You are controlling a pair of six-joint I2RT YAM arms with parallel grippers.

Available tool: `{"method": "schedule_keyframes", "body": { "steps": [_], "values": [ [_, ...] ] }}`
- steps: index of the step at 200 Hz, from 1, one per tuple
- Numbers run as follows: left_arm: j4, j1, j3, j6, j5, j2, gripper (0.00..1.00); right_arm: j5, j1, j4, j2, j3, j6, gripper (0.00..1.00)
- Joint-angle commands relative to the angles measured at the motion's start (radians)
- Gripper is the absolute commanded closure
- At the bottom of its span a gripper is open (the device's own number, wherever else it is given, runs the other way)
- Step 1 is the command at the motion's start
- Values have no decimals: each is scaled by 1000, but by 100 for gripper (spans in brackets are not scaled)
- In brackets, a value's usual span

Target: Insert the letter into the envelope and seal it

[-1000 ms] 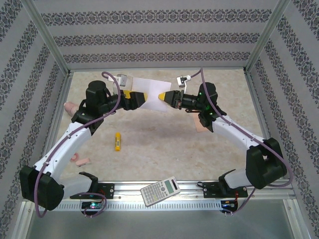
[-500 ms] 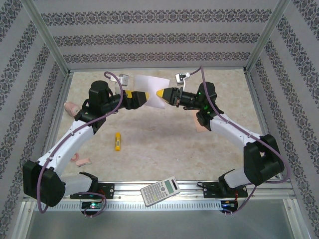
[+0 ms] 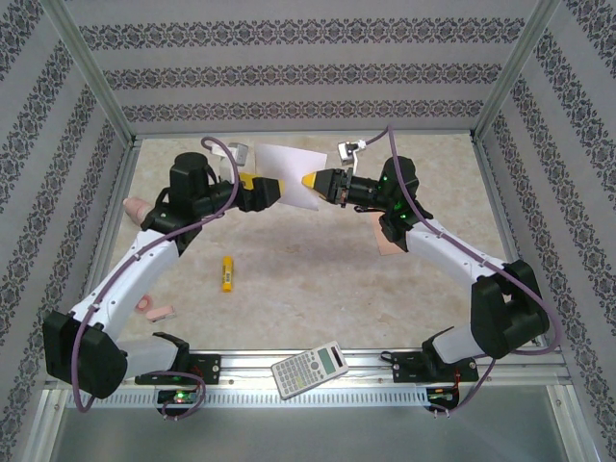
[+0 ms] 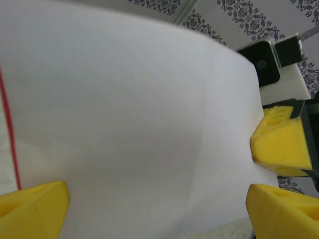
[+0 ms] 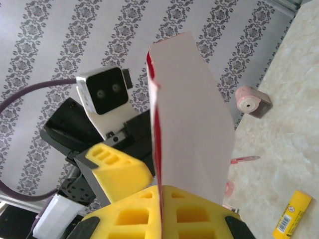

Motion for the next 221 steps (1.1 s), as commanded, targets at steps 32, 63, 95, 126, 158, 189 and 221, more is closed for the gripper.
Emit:
{"method": "schedule_keyframes", "body": {
  "steps": [32,63,95,126,158,189,221],
  "values": [
    [-92,108,79,87,73,-22,6,-61,-35,-70,-67,3,-84,100],
    [-175,157,127,158,170,-5,2,-104,-54,-73,-70,-1,-94,100],
    [-119,173,124,117,340,33,2,-129,-55,-70,-63,-5,-105,100],
    [-104,173,120,108,425,75,2,-140,-52,-55,-66,-6,-107,100],
    [-93,173,123,104,454,85,2,-143,-46,-59,-60,-1,-112,100],
    [-54,174,117,72,485,85,13,-145,-32,-55,-41,0,-117,100],
    [-11,173,109,39,514,79,33,-147,-24,-56,-26,5,-122,100]
  ]
}}
